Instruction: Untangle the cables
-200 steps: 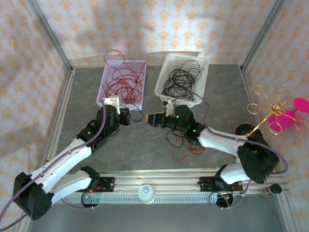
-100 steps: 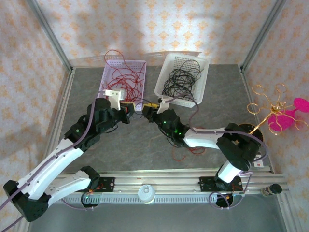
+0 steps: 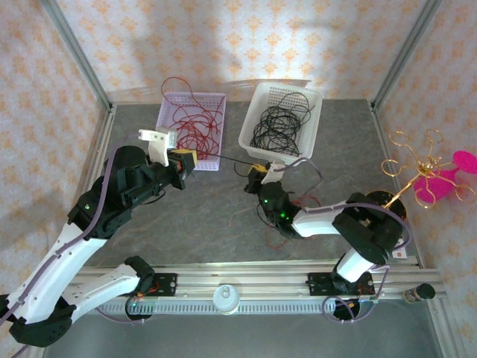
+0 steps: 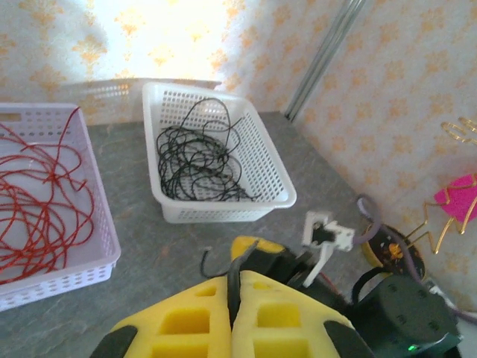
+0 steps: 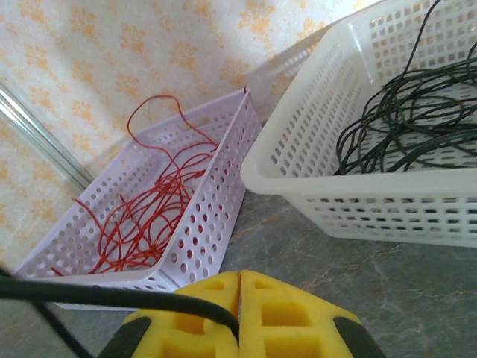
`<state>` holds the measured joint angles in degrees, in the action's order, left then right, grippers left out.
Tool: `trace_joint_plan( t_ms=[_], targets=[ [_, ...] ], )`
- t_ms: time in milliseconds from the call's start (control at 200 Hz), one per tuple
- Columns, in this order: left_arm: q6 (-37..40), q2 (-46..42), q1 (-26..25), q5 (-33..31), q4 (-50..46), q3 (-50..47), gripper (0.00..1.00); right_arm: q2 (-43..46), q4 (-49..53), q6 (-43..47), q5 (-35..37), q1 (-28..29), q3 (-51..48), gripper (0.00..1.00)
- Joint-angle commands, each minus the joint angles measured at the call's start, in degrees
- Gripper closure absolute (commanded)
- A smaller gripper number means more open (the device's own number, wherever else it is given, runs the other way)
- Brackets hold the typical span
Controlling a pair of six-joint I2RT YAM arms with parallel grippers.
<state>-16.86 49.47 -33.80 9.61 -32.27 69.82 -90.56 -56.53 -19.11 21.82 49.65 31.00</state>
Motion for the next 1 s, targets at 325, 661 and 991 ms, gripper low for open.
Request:
trace_joint_plan(
  t_ms=[325, 661, 991],
  targets=[
    [3.8, 2.0, 0.1, -5.8, 1.5, 11.2, 1.00, 9.2, 2.7, 13.2, 2.3, -3.7, -10.4, 0.92],
    [4.2, 6.7, 0.0, -5.3, 5.8, 11.9, 1.00, 20.0, 27.1, 34.4, 3.7, -4.6, 1.3, 0.78],
    [8.6, 11.3, 0.1, -4.2, -0.9, 27.9, 1.00, 15.0, 12.5, 54.5, 17.9, -6.8, -0.9, 0.81]
  ],
)
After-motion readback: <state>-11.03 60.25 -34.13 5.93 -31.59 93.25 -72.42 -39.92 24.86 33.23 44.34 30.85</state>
